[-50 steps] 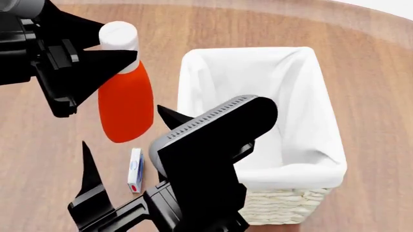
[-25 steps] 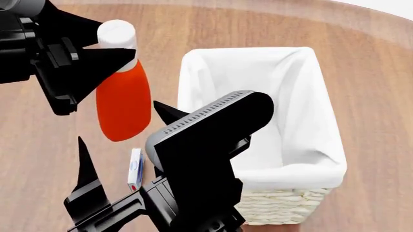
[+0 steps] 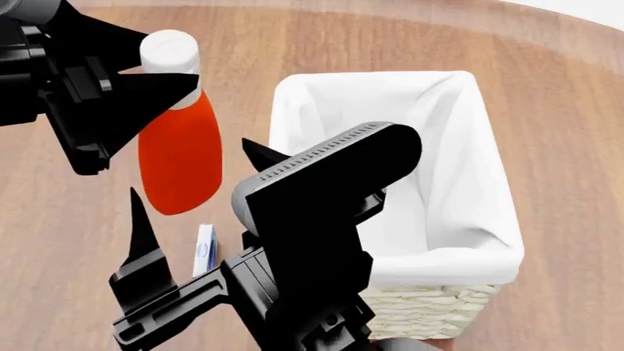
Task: Pick up the ketchup, and put it in the basket.
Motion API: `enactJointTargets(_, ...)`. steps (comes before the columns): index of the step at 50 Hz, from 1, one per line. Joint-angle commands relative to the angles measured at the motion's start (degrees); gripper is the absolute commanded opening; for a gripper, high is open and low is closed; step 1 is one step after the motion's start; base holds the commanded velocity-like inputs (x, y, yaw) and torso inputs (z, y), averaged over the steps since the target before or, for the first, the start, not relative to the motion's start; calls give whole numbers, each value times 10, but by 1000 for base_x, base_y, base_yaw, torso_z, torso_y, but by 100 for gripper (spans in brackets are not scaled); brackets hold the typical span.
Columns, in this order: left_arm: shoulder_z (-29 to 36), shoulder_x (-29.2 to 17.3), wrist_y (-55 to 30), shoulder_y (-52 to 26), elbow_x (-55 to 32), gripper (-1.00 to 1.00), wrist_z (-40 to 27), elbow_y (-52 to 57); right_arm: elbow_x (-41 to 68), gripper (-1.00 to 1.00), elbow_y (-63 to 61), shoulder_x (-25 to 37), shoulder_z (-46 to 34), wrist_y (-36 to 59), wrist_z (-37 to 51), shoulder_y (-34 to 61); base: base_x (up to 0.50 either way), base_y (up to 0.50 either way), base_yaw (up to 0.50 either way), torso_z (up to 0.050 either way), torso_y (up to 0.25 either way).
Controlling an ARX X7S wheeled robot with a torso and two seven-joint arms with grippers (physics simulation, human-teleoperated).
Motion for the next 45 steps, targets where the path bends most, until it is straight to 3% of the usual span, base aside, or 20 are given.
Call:
enactJointTargets(1,-5,-2,-1,-5,-8,-100,-5,1,-30,100,26,-5,-16,-23,-21,-7,0,0,0,0,0)
enactJointTargets(45,-3,-1,5,2,-17,-100,-11,7,-77,100,90,-20,-47,-81,-66,-17,0,0,0,0,0)
